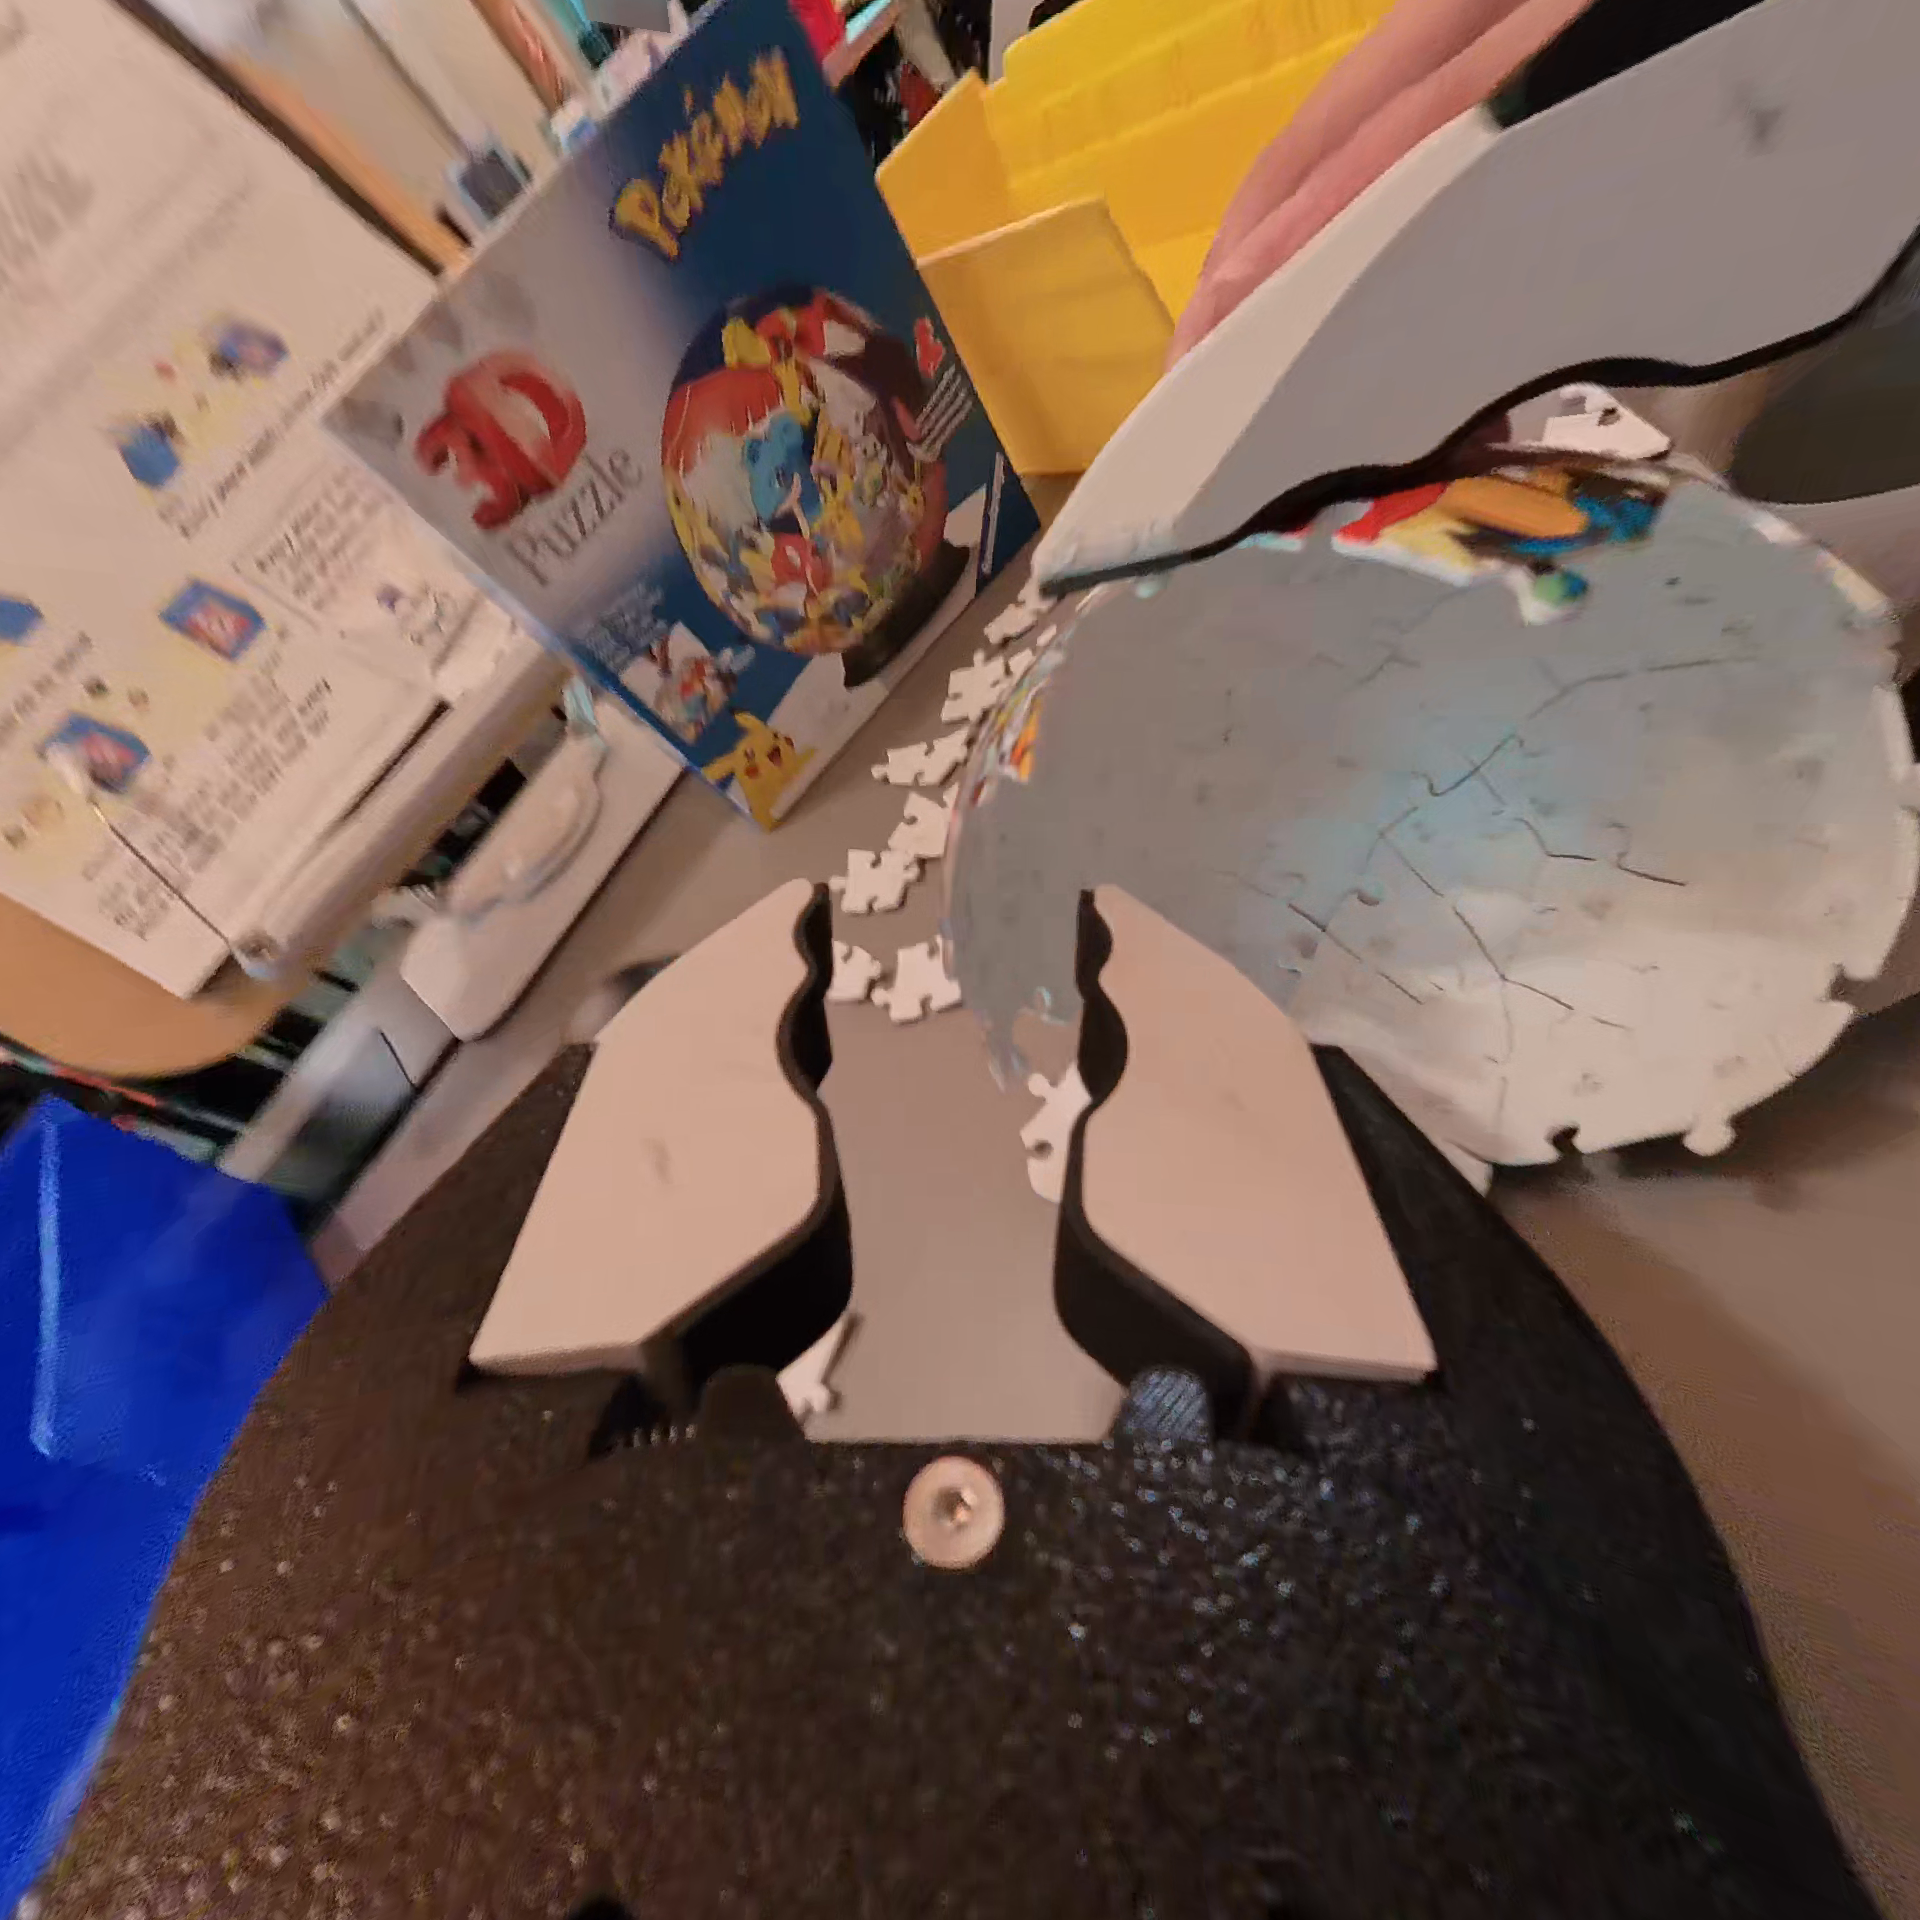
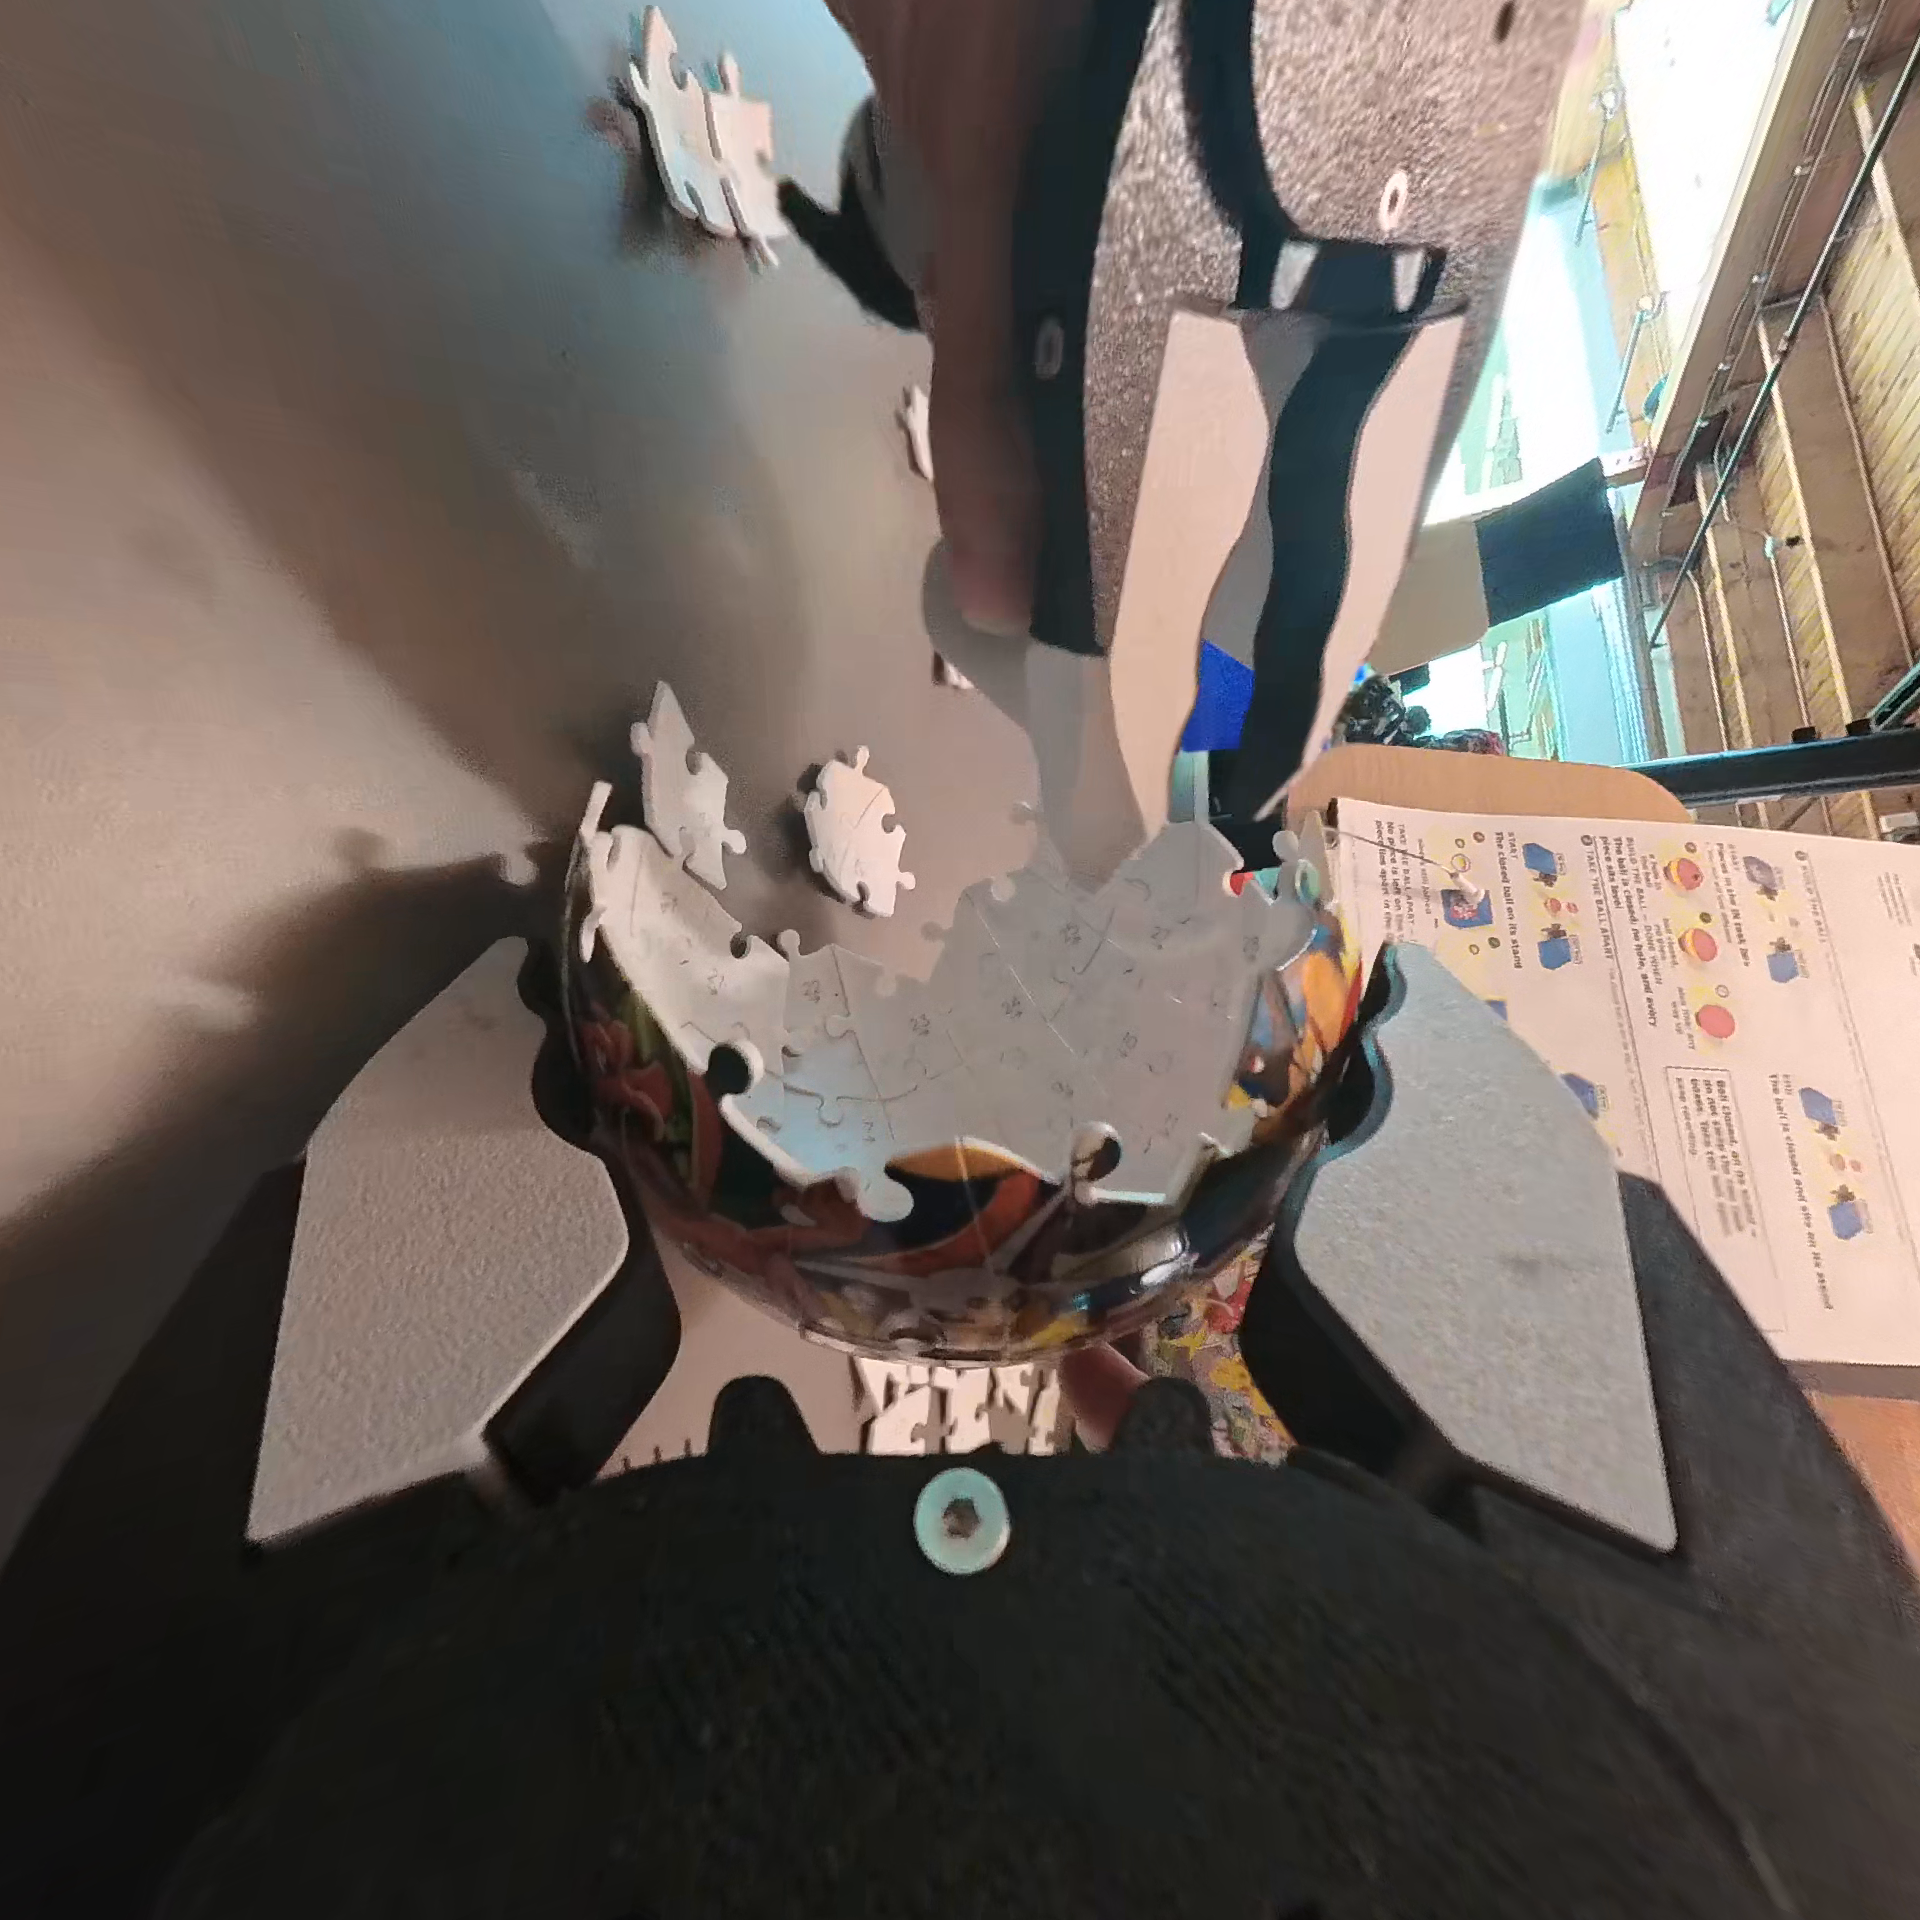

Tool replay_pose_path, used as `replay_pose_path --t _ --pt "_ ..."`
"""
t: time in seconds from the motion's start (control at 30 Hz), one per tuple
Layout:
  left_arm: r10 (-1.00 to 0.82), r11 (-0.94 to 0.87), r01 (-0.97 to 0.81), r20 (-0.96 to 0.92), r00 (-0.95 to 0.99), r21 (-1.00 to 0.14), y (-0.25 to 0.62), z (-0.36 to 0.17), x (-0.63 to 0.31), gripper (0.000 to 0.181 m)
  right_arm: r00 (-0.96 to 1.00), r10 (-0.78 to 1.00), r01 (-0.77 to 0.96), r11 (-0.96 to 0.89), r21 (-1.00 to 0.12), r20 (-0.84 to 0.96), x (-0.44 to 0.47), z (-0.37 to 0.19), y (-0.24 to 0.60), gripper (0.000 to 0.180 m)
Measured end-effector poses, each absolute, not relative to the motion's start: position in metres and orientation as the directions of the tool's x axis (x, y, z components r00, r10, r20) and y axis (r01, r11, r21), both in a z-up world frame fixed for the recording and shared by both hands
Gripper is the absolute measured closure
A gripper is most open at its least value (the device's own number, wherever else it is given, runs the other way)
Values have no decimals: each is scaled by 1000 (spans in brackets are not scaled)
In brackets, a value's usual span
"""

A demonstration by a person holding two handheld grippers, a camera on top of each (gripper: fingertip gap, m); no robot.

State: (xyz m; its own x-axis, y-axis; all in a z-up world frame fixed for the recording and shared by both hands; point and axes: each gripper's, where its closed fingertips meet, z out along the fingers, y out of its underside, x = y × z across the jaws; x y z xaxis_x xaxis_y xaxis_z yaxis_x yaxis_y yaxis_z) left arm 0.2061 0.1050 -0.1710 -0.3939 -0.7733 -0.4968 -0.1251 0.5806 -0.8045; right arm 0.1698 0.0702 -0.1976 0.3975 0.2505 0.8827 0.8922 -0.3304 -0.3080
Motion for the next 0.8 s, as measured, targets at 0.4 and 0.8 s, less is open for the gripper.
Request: replay_pose_path --t 0.4,0.8 --pt "-582 743 99 -712 -393 -662 88 -161 224 177 467 238 858 -357 -370 852 171 -199 63 40" --pt "-395 795 390 -884 -249 -465 65 -151 216 177 726 332 683 -246 -688 602 146 -171 21 58"
